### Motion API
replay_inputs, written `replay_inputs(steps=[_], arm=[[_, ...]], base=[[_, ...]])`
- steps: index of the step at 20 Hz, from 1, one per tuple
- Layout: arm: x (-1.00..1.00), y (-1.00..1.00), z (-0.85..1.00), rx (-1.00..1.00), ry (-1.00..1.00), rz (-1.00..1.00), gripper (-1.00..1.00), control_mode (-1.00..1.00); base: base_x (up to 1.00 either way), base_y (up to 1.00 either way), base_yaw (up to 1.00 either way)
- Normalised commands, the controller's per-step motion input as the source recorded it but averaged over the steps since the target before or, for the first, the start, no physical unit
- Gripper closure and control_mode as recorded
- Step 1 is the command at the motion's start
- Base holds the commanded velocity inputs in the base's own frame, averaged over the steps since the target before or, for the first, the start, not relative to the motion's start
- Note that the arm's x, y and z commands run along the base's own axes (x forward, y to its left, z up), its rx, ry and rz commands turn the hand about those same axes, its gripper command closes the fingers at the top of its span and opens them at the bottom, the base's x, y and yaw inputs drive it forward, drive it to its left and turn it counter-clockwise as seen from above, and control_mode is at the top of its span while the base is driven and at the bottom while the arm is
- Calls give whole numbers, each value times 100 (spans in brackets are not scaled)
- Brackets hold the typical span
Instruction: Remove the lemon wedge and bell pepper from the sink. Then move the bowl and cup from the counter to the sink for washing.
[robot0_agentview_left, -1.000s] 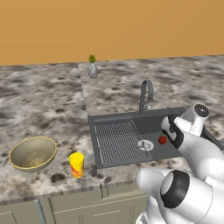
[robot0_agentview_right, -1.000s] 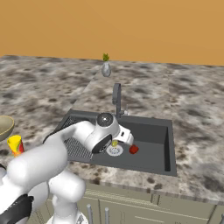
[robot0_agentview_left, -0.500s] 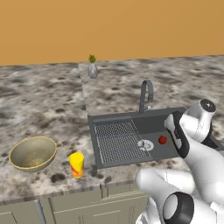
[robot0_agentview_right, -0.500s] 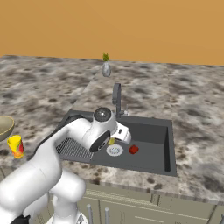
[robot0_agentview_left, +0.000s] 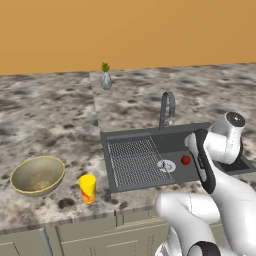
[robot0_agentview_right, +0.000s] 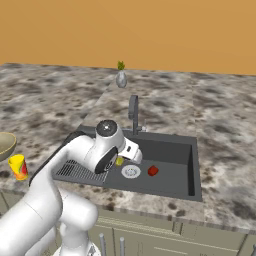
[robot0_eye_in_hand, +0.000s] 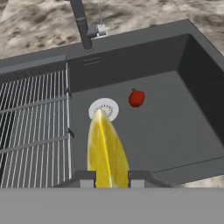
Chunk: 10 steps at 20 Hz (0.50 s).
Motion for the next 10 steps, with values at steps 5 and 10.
replay_inputs(steps=[5,10], arm=[[-17,27,15,0,0,0,100,-100],[-15,28,15,1,0,0,100,-100]], base=[[0,0,0],[0,0,0]])
